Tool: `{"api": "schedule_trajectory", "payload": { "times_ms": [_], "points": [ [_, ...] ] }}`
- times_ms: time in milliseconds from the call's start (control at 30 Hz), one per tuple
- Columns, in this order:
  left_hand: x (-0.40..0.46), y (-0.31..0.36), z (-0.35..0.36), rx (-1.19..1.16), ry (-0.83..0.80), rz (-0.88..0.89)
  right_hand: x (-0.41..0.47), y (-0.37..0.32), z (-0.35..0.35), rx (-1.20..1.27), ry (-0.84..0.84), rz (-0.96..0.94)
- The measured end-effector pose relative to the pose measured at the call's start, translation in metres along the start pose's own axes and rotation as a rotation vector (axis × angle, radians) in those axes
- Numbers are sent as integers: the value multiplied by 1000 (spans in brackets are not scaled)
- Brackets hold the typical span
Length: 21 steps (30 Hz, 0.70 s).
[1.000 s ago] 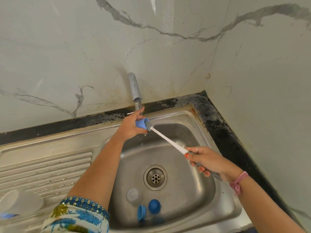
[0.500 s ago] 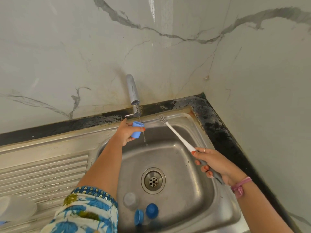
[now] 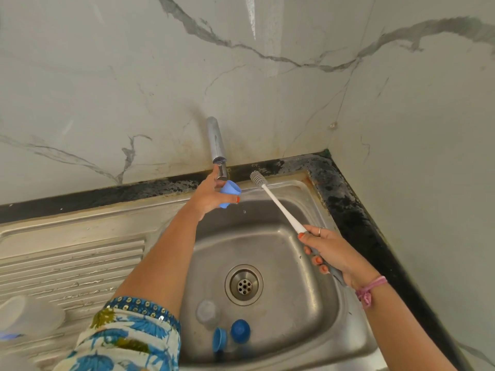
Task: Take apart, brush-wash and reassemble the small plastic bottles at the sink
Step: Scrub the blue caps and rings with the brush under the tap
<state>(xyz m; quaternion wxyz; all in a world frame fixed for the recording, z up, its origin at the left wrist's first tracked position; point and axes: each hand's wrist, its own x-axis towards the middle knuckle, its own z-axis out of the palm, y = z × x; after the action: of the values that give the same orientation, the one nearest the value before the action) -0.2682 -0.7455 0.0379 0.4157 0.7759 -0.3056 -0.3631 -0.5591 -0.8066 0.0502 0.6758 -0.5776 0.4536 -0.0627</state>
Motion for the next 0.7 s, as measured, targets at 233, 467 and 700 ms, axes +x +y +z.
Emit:
{"api": "schedule_trajectory", "payload": {
  "times_ms": [233,467,700],
  "points": [
    [-40,8,-3,669,79,44,-16,-5,0,-833,107,-267],
    [-73,21,-6,661,91,-13,-40,-8,13,-921,182,-431],
    [-113,-16,1,618,160,23,-39,16,34,-1007,151,-371]
  ]
}}
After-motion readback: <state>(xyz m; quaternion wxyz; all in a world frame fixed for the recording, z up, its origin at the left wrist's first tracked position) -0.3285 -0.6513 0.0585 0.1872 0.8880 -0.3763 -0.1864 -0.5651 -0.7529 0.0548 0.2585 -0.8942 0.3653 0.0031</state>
